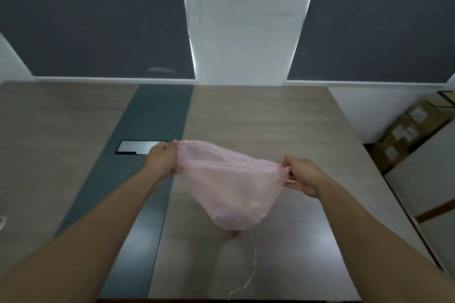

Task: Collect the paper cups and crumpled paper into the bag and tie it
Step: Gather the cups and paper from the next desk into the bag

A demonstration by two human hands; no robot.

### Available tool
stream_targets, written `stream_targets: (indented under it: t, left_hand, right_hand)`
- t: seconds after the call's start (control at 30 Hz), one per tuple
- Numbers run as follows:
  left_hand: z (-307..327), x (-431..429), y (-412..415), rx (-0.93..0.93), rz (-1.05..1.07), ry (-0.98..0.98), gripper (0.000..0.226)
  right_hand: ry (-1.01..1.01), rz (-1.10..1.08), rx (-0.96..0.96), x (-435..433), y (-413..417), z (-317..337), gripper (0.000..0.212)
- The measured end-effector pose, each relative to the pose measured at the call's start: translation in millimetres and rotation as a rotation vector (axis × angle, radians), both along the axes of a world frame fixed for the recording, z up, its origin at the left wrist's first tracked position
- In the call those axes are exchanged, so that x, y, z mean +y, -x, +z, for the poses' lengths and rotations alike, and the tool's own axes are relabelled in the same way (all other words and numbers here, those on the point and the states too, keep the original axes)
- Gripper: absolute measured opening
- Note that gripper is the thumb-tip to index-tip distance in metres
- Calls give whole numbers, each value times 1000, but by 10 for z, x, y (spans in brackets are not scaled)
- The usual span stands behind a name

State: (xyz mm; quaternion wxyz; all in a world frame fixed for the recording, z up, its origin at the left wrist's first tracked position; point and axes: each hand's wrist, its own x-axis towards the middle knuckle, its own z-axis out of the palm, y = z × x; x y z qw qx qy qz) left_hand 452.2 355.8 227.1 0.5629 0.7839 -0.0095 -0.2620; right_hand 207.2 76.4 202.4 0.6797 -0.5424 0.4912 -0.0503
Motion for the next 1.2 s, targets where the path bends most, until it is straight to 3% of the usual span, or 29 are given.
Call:
stream_targets:
  t: [0.13, 0.33, 0.43, 0.57, 0.73, 0.8, 0.87, 0.93, 1.0, 1.13, 1.2]
  left_hand:
    - [176, 918, -62, 34, 105, 102, 30]
    - [194, 2312, -213, -80, 263, 184, 35]
    - [152, 2905, -306, -74, 327, 193, 23]
    - [153, 3453, -431, 65, 413, 298, 11]
    - [63, 3939, -556, 25, 310, 356, 19]
    - [-20, 4080, -648, 2, 295, 356, 23]
    - [-82, 4189, -767, -14, 289, 338, 25]
    - [-67, 4270, -873, -27, 256, 327, 27]
    - [-4, 4346, -988, -54, 251, 293, 28]
    - [169, 4554, -1265, -70, 261, 289, 34]
    - [259, 4679, -1429, -63, 265, 333, 39]
  right_hand:
    - [92, -37, 5, 727, -255, 240, 24]
    - [401, 214, 199, 1764, -696, 294, 45]
    - [521, 365, 277, 2246, -917, 295, 50]
    - [601, 684, 470, 2885, -1213, 283, 39]
    - [679, 1322, 737, 3790, -1633, 534, 40]
    - [773, 1453, 646, 4093, -1906, 503, 43]
    - [793, 1431, 462, 4375, -2204, 348, 53]
    - [642, 1334, 283, 4668, -2501, 166, 94]
    - [562, 1285, 142, 4979, -2821, 57, 111]
    - [690, 1238, 20, 5403, -3466, -122, 52]
    - [712, 1209, 15, 5477, -3746, -202, 44]
